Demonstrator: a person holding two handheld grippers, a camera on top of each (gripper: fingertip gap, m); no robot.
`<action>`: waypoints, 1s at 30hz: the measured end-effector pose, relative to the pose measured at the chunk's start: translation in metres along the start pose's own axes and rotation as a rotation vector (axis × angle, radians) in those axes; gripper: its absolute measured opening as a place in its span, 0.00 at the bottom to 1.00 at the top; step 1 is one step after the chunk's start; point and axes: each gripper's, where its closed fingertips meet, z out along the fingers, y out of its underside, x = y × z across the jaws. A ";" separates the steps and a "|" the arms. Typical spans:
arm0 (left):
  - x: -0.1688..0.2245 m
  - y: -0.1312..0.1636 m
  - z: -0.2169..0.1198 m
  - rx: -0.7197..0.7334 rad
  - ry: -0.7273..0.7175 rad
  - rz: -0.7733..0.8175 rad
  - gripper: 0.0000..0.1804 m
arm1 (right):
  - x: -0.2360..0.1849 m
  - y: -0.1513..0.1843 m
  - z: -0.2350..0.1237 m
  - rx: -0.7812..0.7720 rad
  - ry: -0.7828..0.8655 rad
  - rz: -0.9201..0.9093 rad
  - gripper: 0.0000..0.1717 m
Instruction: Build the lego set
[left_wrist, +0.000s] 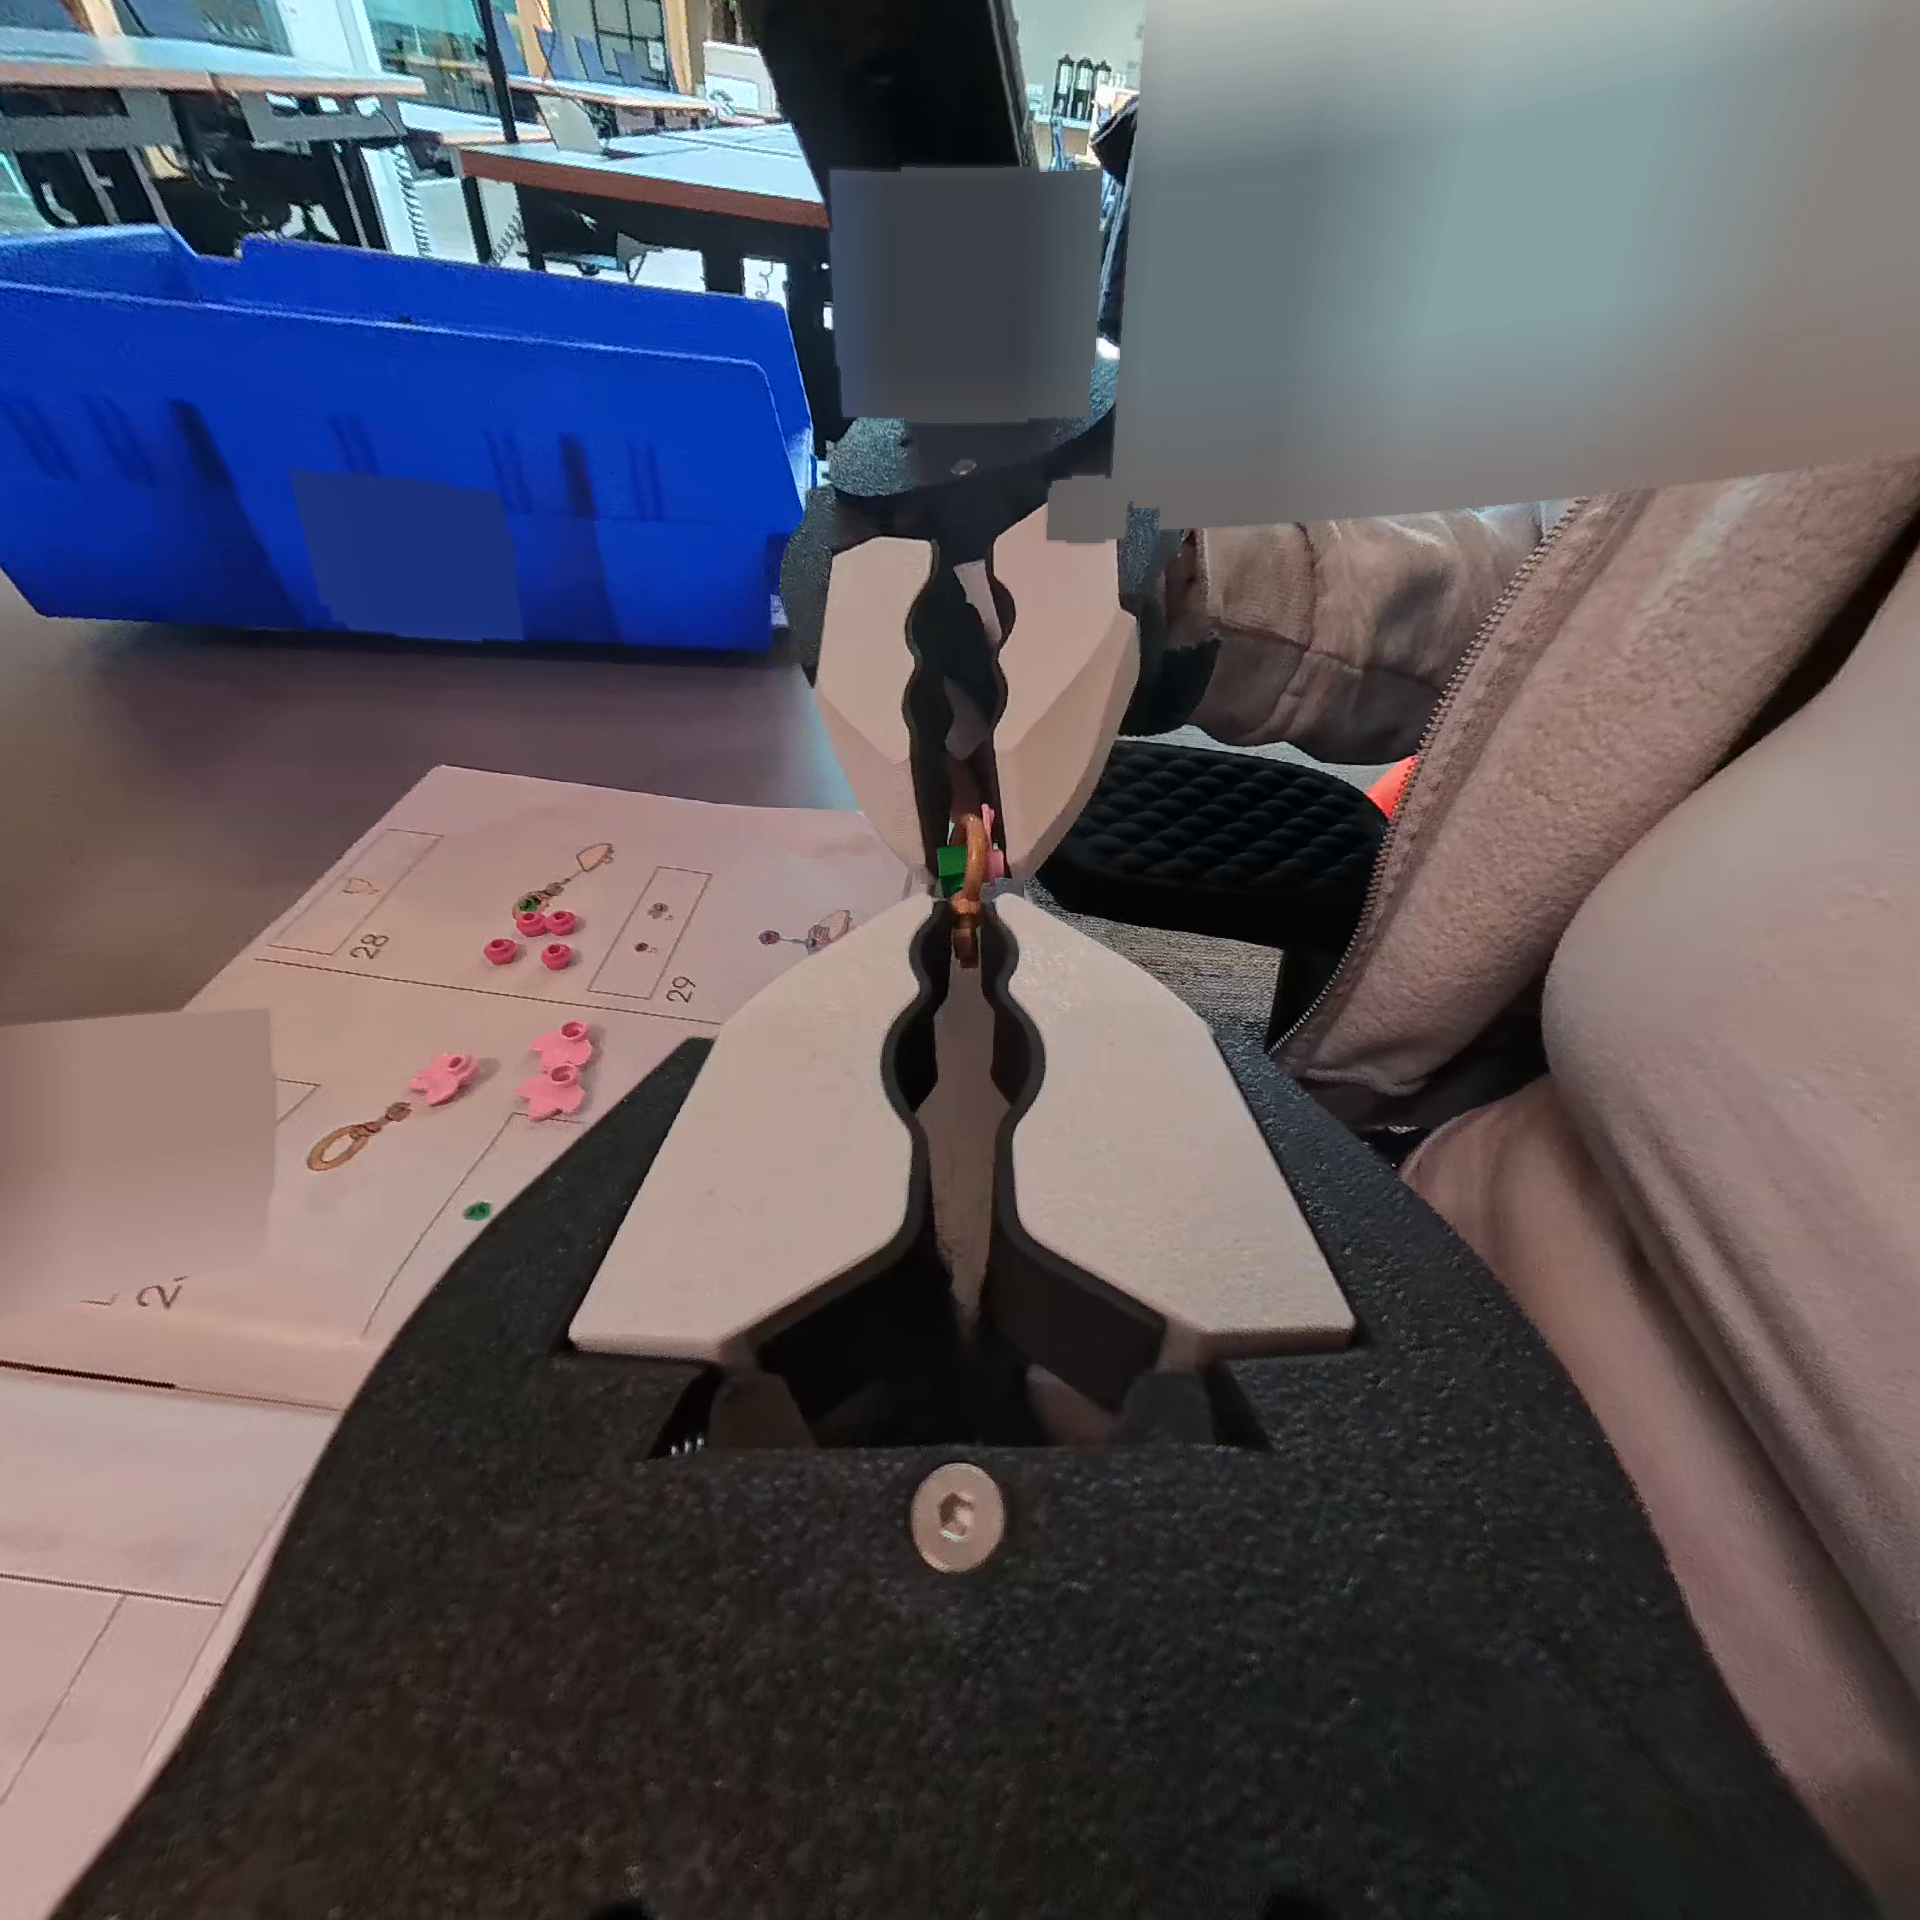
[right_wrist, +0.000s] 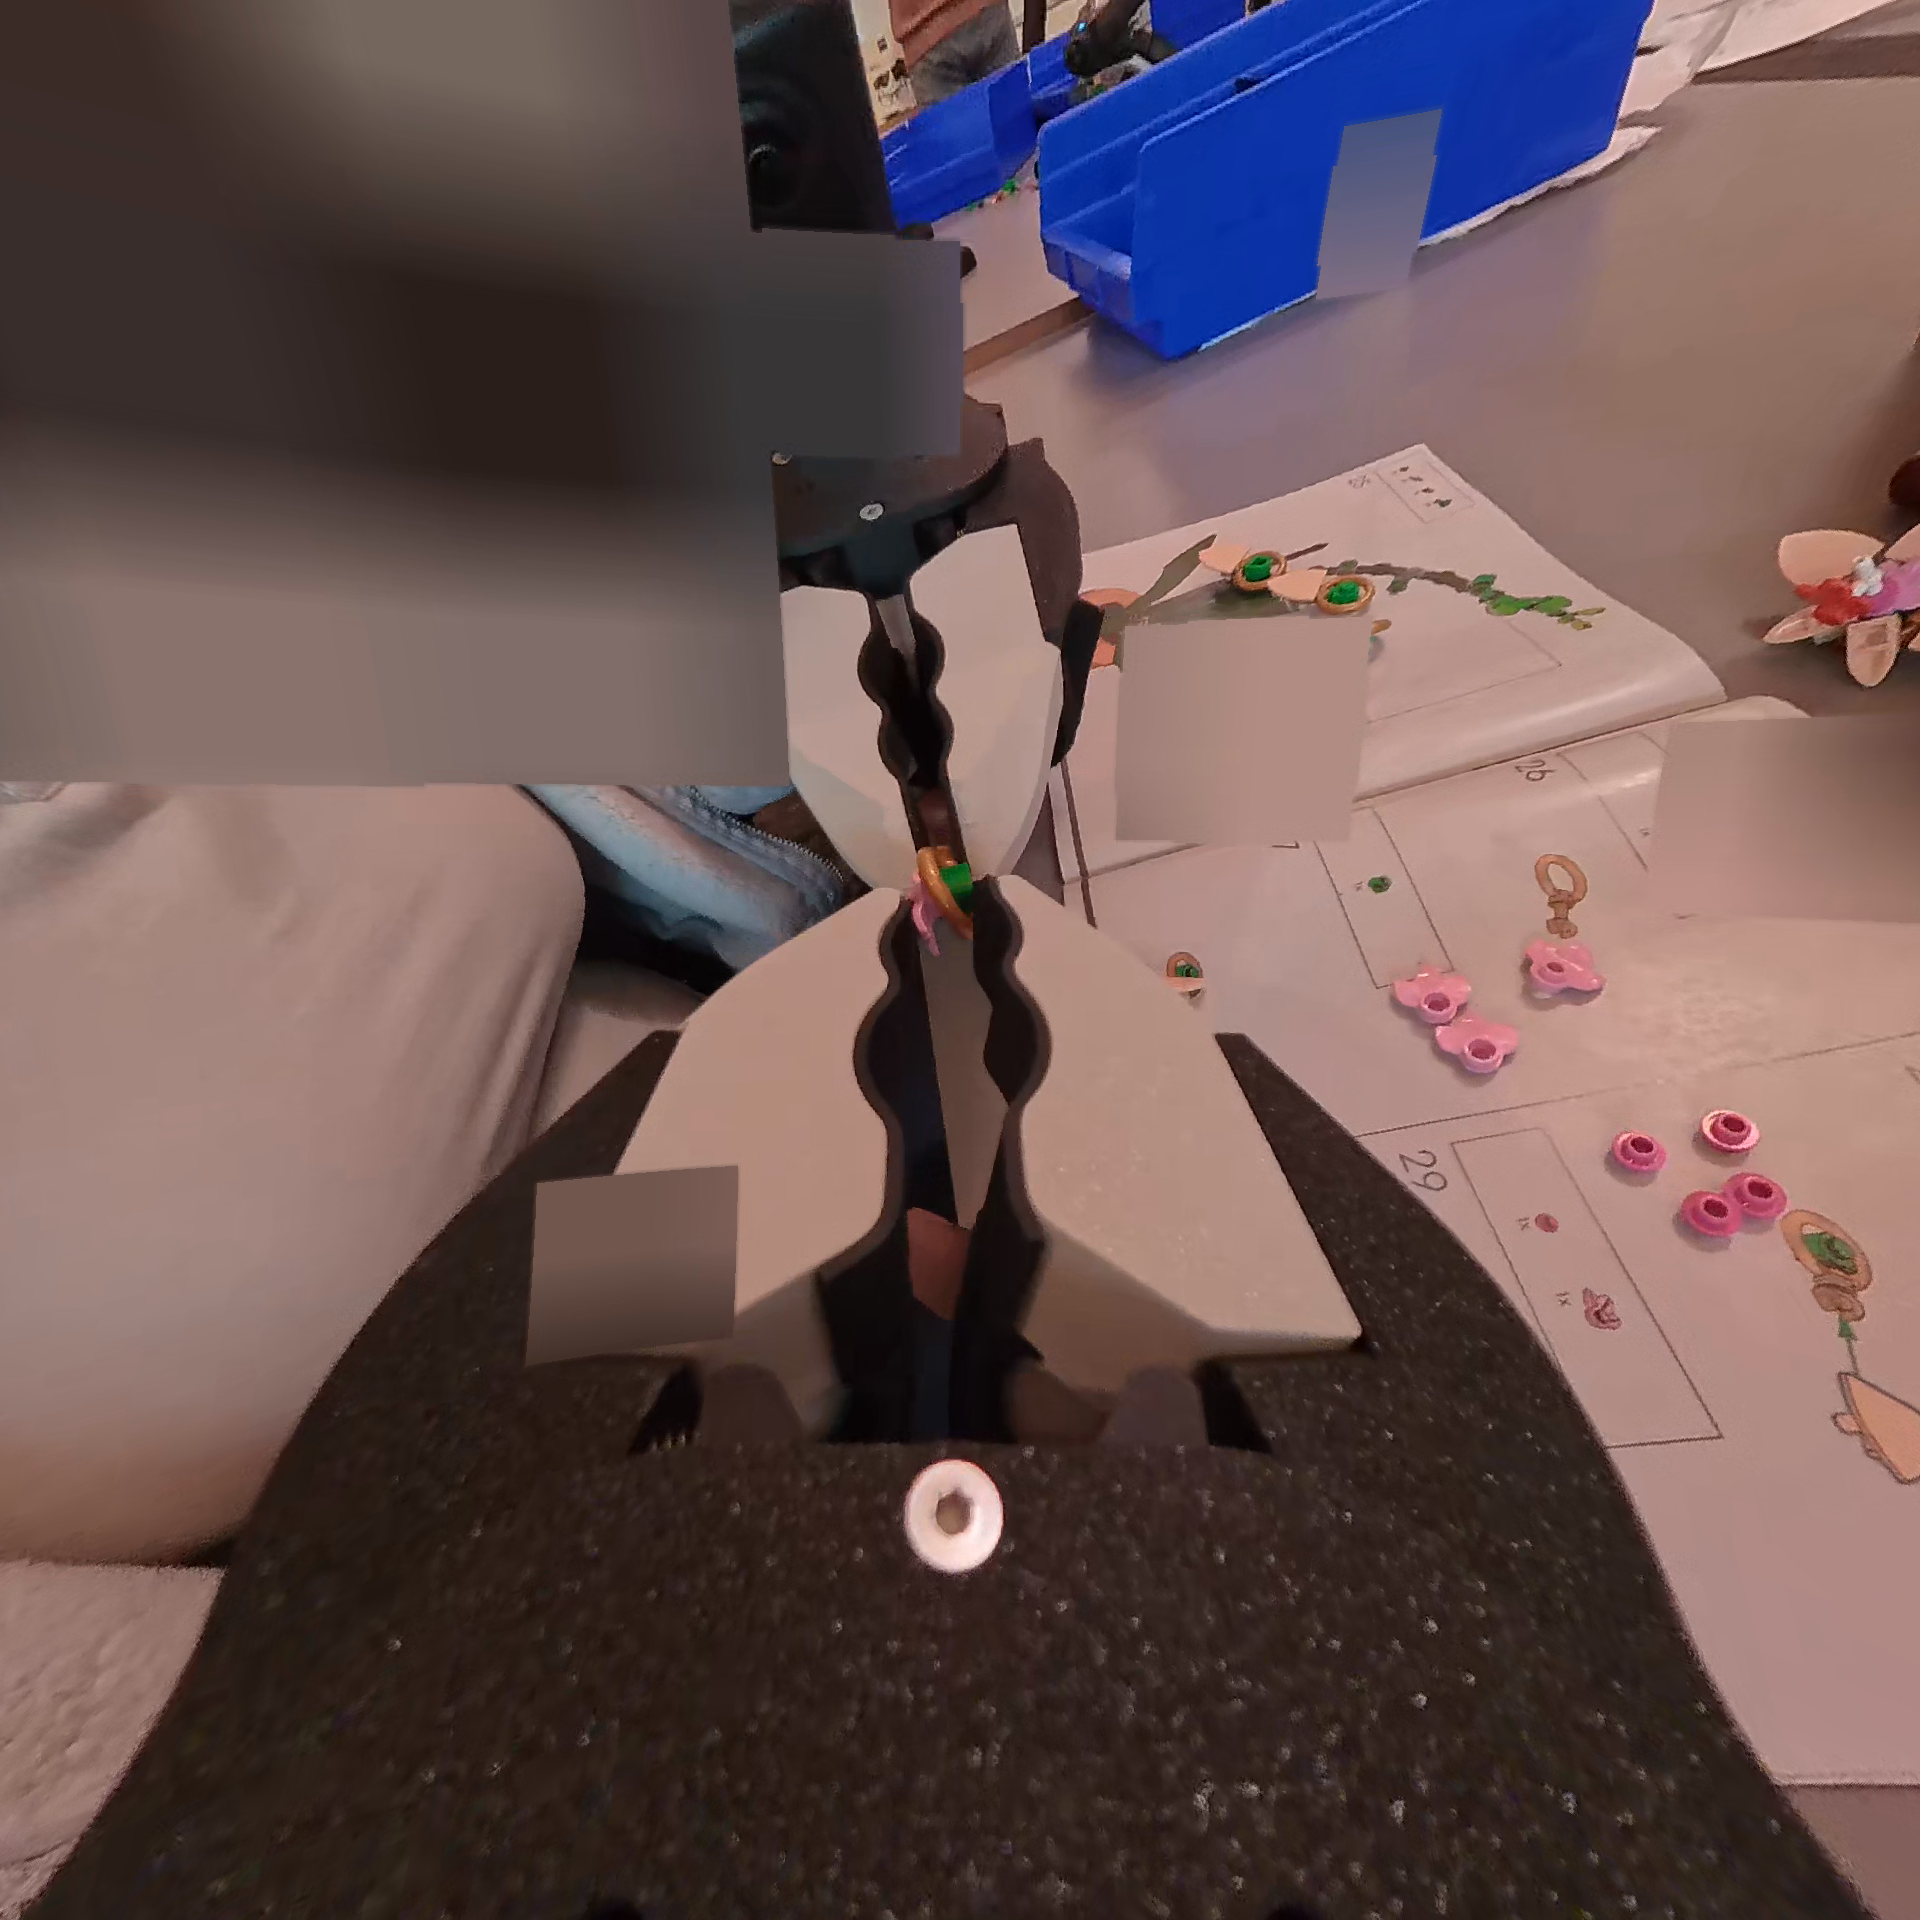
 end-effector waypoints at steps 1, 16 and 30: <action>0.001 0.001 0.000 -0.008 0.004 -0.004 0.03 | 0.000 0.001 0.000 -0.007 0.000 0.003 0.05; 0.009 0.019 0.003 -0.135 0.052 -0.017 0.03 | -0.004 0.023 0.006 -0.111 0.012 0.014 0.05; 0.006 0.024 0.004 -0.170 0.032 -0.014 0.03 | 0.000 0.028 0.010 -0.108 0.021 0.026 0.05</action>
